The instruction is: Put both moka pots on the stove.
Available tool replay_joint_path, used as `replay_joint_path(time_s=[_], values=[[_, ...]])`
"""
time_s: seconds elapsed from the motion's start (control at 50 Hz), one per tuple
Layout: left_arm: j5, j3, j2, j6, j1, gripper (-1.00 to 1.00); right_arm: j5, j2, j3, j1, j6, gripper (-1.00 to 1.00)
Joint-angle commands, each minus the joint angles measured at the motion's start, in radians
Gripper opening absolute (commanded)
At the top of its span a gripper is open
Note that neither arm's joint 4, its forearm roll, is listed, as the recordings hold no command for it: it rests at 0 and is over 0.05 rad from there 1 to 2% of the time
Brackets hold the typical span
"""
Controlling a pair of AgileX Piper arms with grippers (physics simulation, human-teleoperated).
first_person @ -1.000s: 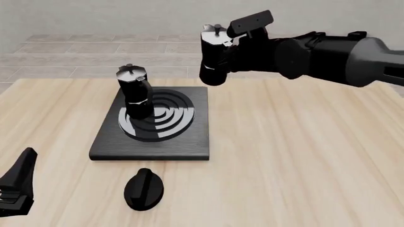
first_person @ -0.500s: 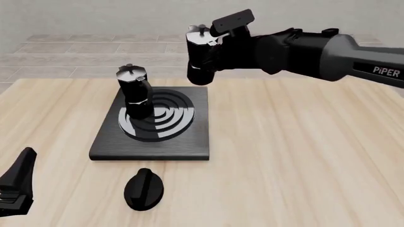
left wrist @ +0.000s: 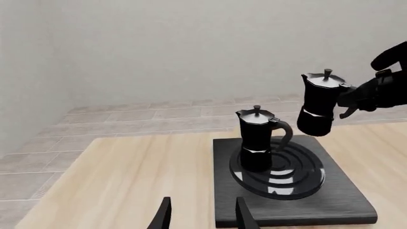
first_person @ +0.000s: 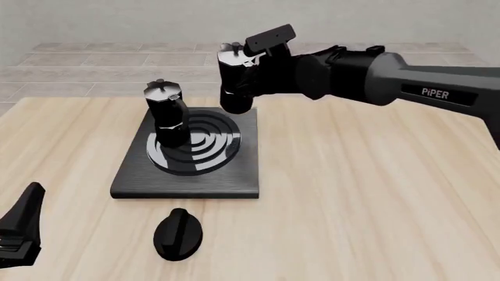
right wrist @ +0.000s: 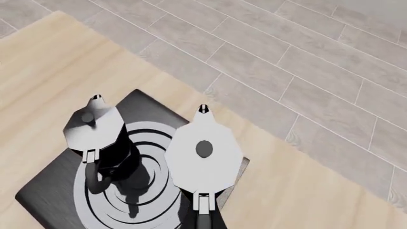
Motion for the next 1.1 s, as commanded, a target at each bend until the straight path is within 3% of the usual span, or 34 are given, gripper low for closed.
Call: replay_joint_path(time_s=[0.02,1.1], values=[[0.0,0.001,0.0,-0.002,0.002,1.0,-0.011,0.019,-0.054,0.012,0.014,-1.0],[0.005,-0.002,0.0,-0.007,0.009,1.0,-0.033,0.082,-0.065,0.058,0.02,-1.0]])
